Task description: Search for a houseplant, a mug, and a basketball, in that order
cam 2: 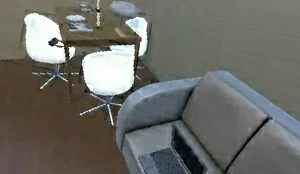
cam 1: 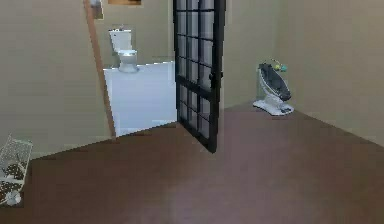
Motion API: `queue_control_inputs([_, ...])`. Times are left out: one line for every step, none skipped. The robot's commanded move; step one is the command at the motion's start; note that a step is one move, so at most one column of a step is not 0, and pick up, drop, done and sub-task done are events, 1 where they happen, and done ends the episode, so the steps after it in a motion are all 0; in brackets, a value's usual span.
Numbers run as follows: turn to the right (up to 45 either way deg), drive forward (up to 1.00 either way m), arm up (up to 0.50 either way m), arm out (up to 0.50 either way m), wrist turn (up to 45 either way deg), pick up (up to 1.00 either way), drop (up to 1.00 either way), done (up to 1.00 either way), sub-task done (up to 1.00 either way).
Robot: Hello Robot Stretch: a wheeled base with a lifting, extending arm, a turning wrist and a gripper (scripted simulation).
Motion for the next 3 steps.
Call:
queue_control_inputs([-12.0, 0.00, 0.00, 0.00, 0.0, 0.00, 0.00, 0.00, 0.00])
queue_control_inputs([0.0, 1.00, 0.00, 0.00, 0.0, 0.00, 0.00, 0.00, 0.00])
queue_control_inputs([0.0, 1.00, 0.00, 0.00, 0.0, 0.00, 0.00, 0.00, 0.00])
